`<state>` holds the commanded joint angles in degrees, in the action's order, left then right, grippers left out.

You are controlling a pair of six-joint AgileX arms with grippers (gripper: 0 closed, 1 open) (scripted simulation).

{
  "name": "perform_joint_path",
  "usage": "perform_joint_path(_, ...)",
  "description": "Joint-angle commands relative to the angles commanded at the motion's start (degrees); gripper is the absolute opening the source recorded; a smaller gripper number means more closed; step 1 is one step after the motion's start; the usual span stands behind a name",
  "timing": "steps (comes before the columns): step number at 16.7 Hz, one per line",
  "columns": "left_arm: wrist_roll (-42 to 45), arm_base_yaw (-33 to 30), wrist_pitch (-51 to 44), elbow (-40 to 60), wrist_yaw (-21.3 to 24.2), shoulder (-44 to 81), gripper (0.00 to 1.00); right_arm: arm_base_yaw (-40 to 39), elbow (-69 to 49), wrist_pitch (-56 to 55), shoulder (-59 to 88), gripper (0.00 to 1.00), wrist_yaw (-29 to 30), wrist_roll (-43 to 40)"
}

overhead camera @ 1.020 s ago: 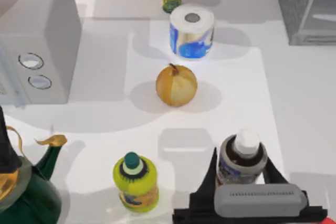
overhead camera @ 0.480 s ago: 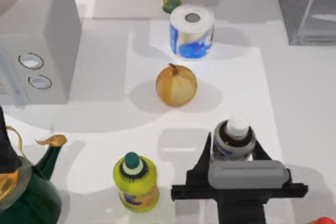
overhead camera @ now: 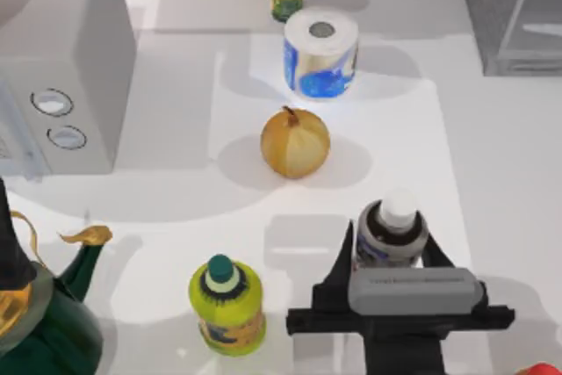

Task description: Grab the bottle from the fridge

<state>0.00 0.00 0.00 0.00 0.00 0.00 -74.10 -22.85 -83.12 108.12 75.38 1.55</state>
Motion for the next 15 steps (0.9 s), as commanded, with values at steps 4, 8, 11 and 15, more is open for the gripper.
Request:
perform_joint_path(4,0.00,0.00,0.00,0.00,0.00,0.00,1.00,0.00,0.00,0.00,0.00,0.60,0.00,0.00)
perform_joint_path(8,0.00,0.00,0.00,0.00,0.00,0.00,1.00,0.00,0.00,0.00,0.00,0.90,0.00,0.00)
perform_joint_path(11,0.00,0.00,0.00,0.00,0.00,0.00,1.00,0.00,0.00,0.00,0.00,1.00,0.00,0.00)
perform_joint_path(15,0.00,0.00,0.00,0.00,0.00,0.00,1.00,0.00,0.00,0.00,0.00,1.00,0.00,0.00)
